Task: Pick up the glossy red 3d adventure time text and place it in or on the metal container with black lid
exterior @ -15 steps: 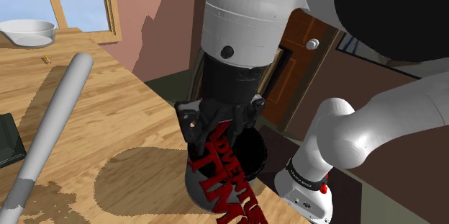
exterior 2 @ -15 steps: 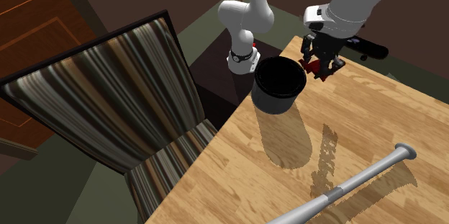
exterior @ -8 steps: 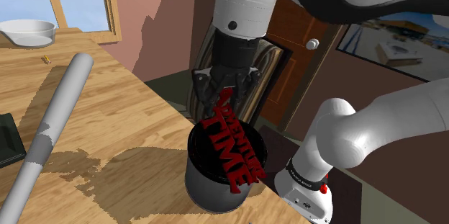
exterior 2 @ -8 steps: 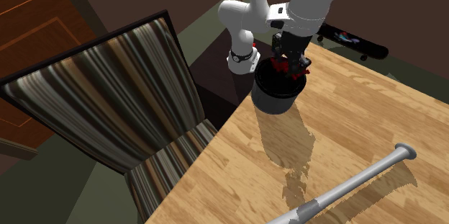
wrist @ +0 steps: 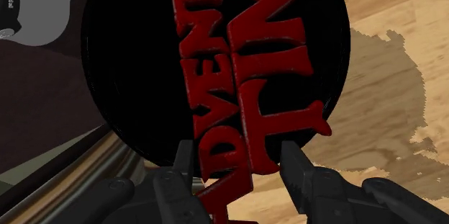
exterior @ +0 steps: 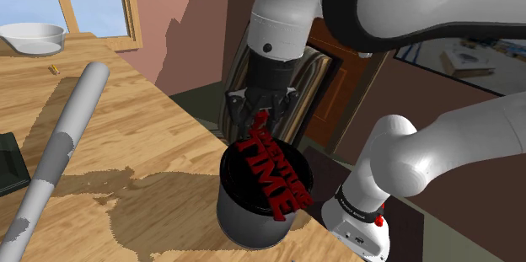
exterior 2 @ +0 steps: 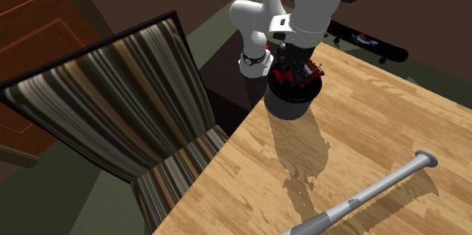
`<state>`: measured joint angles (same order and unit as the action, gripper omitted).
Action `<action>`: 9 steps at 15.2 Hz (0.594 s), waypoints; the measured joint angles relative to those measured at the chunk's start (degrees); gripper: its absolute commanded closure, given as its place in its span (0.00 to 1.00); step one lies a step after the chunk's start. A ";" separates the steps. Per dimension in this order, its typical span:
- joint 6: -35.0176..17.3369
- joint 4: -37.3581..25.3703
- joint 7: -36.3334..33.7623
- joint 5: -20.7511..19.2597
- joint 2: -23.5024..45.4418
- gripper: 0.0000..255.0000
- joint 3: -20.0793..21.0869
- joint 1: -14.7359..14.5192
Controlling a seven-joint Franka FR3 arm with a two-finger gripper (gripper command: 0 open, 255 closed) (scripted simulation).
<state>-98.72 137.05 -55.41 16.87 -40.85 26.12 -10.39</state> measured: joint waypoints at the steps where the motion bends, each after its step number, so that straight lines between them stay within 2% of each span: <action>1: -0.81 0.83 -0.03 0.22 -0.03 1.00 0.26 -0.10; 9: -6.35 5.83 0.26 1.31 0.48 1.00 1.70 -0.44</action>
<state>-105.06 142.88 -55.15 18.18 -40.37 27.83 -10.83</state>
